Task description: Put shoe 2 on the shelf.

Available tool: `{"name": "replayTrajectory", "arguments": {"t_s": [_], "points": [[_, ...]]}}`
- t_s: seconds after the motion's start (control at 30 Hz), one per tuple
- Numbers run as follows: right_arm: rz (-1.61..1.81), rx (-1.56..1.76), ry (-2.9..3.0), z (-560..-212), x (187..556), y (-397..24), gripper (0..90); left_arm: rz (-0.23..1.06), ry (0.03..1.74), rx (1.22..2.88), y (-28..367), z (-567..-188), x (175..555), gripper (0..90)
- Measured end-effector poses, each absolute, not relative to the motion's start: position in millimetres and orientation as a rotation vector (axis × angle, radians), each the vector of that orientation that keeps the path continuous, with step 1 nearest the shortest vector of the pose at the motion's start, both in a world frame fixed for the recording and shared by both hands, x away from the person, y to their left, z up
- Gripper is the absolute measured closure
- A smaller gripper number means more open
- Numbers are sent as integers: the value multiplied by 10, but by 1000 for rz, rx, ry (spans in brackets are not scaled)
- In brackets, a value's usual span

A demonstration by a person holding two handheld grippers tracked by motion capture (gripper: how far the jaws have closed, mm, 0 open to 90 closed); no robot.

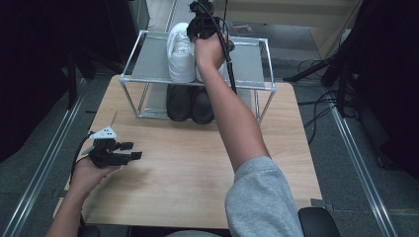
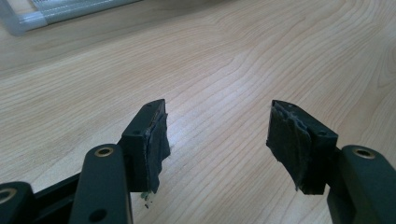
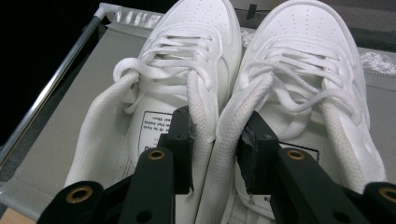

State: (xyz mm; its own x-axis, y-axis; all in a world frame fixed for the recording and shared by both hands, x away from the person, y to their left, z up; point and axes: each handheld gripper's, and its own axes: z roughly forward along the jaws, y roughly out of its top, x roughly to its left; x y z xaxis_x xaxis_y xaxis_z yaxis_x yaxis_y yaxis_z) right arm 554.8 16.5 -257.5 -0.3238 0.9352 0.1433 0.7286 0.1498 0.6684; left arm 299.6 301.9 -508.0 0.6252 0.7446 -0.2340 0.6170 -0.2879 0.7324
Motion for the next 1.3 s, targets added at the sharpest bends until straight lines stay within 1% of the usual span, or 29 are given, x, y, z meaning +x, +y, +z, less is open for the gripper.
{"name": "replayTrajectory", "arguments": {"t_s": [0.4, 0.57, 0.7, 0.87, 1.17, 1.3], "points": [[983, 1573, 2126, -2577, 5488, 122, 649, 186, 1058, 2018, 2984, -5087, 3009, 382], [994, 1564, 2133, -2586, 5478, 100, 595, 181, 1057, 2019, 2983, -5083, 3009, 381], [1011, 1521, 2169, -2602, 5481, 56, 521, 177, 1060, 2023, 2978, -5091, 3017, 381], [1061, 1514, 2188, -2606, 5463, -13, 462, 181, 1056, 2032, 2964, -5094, 3017, 380], [1144, 1394, 2222, -2571, 5353, -188, 458, 183, 1055, 2044, 2939, -5102, 3029, 379], [1155, 1308, 2250, -2566, 5274, -284, 441, 180, 1047, 2049, 2931, -5098, 3036, 378]]}}
